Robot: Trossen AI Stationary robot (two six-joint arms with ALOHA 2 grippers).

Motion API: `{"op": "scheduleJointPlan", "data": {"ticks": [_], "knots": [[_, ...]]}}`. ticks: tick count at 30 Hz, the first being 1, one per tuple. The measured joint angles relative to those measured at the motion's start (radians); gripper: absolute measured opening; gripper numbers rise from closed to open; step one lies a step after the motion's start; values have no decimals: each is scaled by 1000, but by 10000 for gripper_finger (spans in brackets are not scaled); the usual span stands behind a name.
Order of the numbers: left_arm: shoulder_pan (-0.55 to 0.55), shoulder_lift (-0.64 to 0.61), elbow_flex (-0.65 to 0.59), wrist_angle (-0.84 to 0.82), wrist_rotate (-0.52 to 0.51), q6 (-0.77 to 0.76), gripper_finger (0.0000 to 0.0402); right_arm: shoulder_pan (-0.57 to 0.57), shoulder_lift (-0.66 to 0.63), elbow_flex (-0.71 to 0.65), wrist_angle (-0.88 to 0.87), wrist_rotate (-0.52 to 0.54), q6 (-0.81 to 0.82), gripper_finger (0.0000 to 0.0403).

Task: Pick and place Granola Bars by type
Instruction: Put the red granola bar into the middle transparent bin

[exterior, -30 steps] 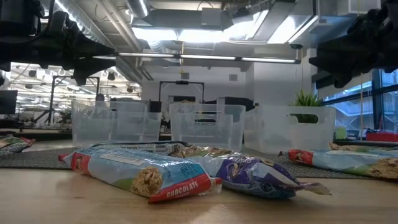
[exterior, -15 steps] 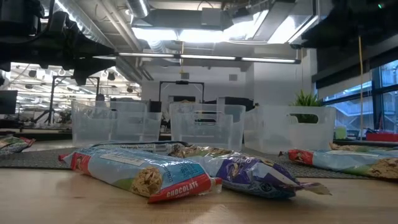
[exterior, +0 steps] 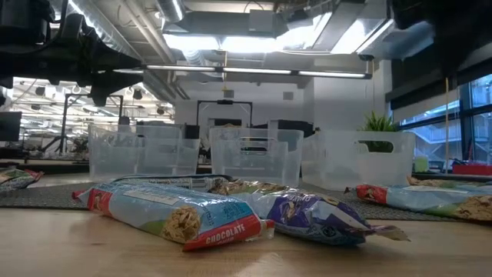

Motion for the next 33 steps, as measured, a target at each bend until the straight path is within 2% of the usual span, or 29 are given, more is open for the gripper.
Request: {"op": "scheduleJointPlan", "data": {"ticks": [5,12,18,22,25,29,33], "knots": [[0,0,0,0,0,0,194,155,75,-34,13,-8,211,204],[0,1,0,-9,0,0,195,293,188,-108,129,-10,289,204],[0,1,0,-9,0,0,195,304,289,-164,234,-14,292,204],[0,1,0,-8,5,0,195,304,333,-191,263,-27,365,204],[0,1,0,-10,5,0,194,304,342,-233,302,-28,413,204],[0,1,0,-11,6,0,196,304,343,-297,418,-28,417,204],[0,1,0,-16,6,0,194,304,343,-344,458,-28,419,204]]}}
